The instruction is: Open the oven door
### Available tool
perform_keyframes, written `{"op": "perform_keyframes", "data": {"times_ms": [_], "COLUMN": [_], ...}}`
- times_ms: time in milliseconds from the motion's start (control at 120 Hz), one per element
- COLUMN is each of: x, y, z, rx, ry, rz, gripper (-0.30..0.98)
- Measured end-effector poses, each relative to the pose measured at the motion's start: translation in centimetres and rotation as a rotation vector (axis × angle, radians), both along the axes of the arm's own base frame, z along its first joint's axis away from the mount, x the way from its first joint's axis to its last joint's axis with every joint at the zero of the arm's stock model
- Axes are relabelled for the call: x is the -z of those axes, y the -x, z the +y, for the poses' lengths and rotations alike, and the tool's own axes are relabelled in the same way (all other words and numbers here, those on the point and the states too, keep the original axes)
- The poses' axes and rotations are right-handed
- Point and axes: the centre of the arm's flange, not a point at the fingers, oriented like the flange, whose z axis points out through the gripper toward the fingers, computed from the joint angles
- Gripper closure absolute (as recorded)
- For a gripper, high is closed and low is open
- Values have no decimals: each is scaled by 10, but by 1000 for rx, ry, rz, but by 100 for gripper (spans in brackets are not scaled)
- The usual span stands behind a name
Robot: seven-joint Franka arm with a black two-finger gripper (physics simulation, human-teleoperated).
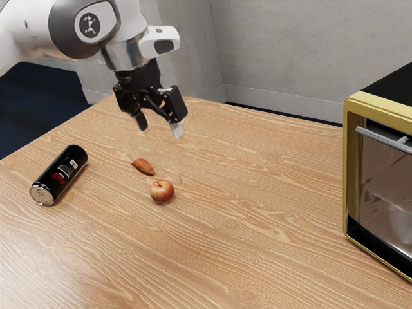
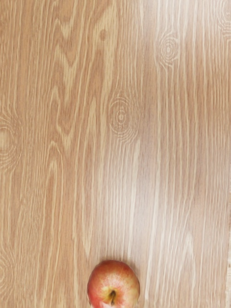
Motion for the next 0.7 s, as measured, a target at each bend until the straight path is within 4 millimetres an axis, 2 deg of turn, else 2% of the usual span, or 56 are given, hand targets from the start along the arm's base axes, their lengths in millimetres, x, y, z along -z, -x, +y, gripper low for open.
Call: {"op": "perform_keyframes", "data": {"times_ms": [67,192,208,242,275,300,317,333,358,383,400,417,458,508,625,700], "x": [-1,-1,-14,-73,-133,-165,-178,-185,-186,-182,-175,-165,-149,-138,-105,-100], "y": [3,5,10,36,76,103,115,123,135,159,177,196,232,252,245,244], "z": [16,13,12,9,-3,-14,-27,-54,-121,-191,-226,-248,-283,-311,-373,-404], "rx": [-34,-38,-35,3,93,159,212,296,487,689,800,888,1065,1235,1565,1740], "ry": [5,12,11,1,-10,-39,-61,-76,-79,-78,-80,-78,-71,-65,-69,-95], "rz": [17,42,18,-106,-246,-314,-343,-363,-371,-375,-371,-367,-382,-419,-464,-512], "gripper": [0,0,0,0,0,0,0,0,0,0,0,1,0,0,0,0]}}
